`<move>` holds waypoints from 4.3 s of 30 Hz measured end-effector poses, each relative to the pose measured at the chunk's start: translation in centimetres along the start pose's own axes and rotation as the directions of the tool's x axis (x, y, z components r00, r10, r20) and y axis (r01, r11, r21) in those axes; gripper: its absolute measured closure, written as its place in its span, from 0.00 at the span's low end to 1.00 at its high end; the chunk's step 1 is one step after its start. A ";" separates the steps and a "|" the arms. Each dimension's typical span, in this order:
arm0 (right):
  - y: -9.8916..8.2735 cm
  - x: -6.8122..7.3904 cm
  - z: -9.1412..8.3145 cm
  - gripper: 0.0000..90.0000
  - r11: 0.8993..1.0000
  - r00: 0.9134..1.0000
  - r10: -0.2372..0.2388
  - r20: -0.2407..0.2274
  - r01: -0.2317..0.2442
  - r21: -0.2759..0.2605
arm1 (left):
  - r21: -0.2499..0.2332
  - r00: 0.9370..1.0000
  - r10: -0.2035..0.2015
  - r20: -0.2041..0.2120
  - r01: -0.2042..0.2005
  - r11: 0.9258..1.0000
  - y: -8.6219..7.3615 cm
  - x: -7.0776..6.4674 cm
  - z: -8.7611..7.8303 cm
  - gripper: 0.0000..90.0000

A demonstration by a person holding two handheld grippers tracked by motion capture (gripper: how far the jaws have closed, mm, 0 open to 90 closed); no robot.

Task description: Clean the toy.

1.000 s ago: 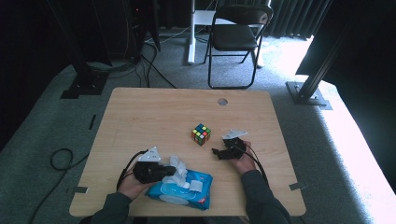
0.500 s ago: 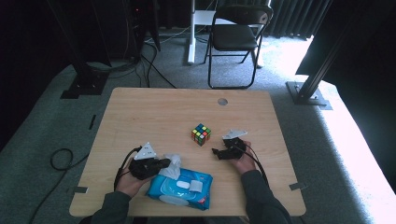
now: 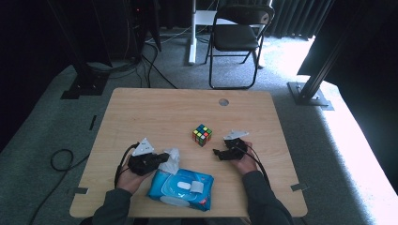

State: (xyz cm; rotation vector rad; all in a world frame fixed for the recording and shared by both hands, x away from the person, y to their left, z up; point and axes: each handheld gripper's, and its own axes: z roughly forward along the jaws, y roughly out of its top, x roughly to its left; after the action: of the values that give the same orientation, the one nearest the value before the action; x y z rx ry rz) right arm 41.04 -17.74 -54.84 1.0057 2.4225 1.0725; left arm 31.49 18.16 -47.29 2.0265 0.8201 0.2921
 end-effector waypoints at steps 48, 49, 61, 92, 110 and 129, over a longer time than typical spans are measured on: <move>4.3 2.2 1.7 0.17 0.998 1.000 -0.001 -0.006 0.001 -0.061 | -0.045 0.998 -0.052 -0.032 0.051 0.998 1.5 3.8 1.0 0.97; 4.5 2.3 1.9 0.17 0.998 1.000 -0.002 -0.012 0.001 -0.063 | -0.046 0.998 -0.053 -0.032 0.052 0.998 1.5 3.8 1.0 0.97; 5.0 1.8 4.6 0.21 0.999 1.000 0.024 0.002 -0.024 -0.046 | -0.063 0.997 -0.069 -0.026 0.068 0.996 1.8 4.4 1.3 0.97; 5.6 4.0 4.3 0.38 0.992 0.993 -0.103 -0.064 0.097 -0.086 | -0.097 0.998 -0.065 -0.007 0.064 0.993 4.5 4.6 3.2 0.97; 6.2 5.2 4.2 0.38 0.989 0.986 -0.121 -0.118 0.110 -0.097 | -0.070 0.999 -0.033 -0.022 0.032 0.997 5.8 4.0 5.8 0.97; 6.9 5.9 3.9 0.38 0.986 0.980 -0.137 -0.147 0.120 -0.117 | -0.011 0.998 0.002 -0.068 -0.003 1.000 6.3 3.4 8.4 0.97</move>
State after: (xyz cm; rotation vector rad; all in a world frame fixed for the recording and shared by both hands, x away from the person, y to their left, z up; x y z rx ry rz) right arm 42.21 -8.29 -52.36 0.7453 2.4801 1.2614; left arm 40.92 12.44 -47.27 2.0171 0.8564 0.3682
